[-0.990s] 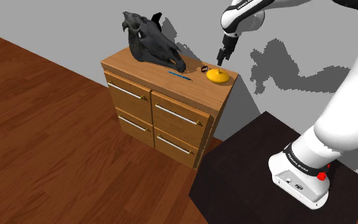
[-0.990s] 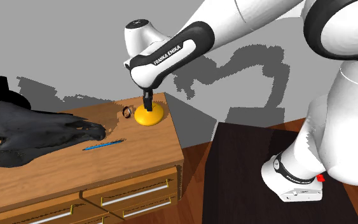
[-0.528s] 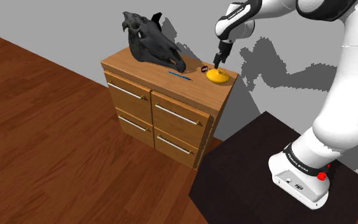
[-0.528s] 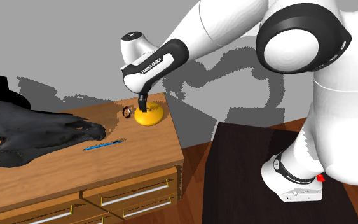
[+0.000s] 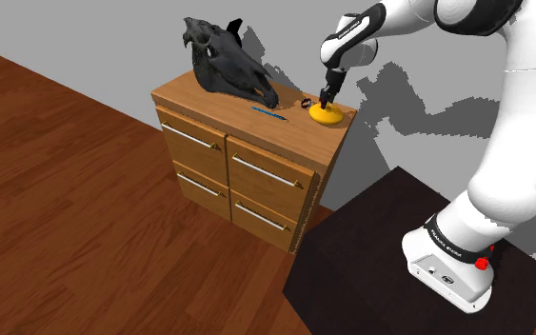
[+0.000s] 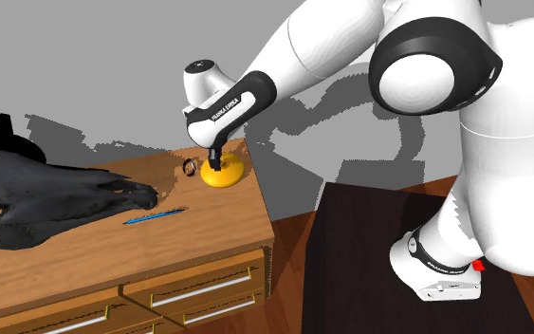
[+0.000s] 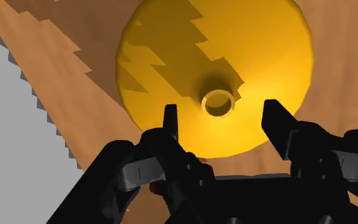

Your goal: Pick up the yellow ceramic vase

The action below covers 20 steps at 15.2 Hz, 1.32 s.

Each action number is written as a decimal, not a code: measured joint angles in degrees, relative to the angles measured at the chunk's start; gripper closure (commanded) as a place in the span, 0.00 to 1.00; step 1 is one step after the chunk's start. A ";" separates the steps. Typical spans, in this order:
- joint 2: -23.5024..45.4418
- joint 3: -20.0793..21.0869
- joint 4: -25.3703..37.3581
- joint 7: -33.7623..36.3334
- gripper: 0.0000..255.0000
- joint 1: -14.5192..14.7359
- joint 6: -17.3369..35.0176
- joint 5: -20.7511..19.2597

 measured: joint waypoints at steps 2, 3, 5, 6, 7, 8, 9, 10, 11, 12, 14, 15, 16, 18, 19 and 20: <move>0.01 -0.01 0.02 -0.02 1.00 -0.02 0.04 0.01; 0.01 0.00 0.05 -0.02 1.00 -0.02 0.03 0.01; 0.01 -0.01 0.05 -0.02 1.00 -0.02 0.03 0.01; 0.00 -0.01 0.05 -0.02 1.00 -0.02 0.03 0.01; 0.00 -0.01 0.04 -0.02 1.00 -0.02 0.04 0.01; 0.00 -0.01 0.05 -0.02 1.00 -0.02 0.04 0.01; -0.01 -0.01 0.02 -0.01 1.00 -0.02 0.05 0.00; -0.30 -0.05 -0.09 -0.02 1.00 0.00 -0.18 -0.04; -0.66 -0.10 0.00 0.09 1.00 0.08 -0.65 -0.13; -1.03 -0.15 0.09 0.10 1.00 0.10 -1.11 -0.20; -2.05 -0.30 0.10 0.19 1.00 0.19 -2.14 -0.40; -2.55 -0.36 0.08 0.28 1.00 0.27 -2.61 -0.50; -3.01 -0.42 0.31 0.41 1.00 0.37 -3.29 -0.62; -4.07 -0.55 0.33 0.47 1.00 0.44 -4.35 -0.82; -4.61 -0.62 0.18 0.53 1.00 0.50 -4.73 -0.92; -5.07 -0.69 0.43 0.53 1.00 0.50 -5.45 -1.01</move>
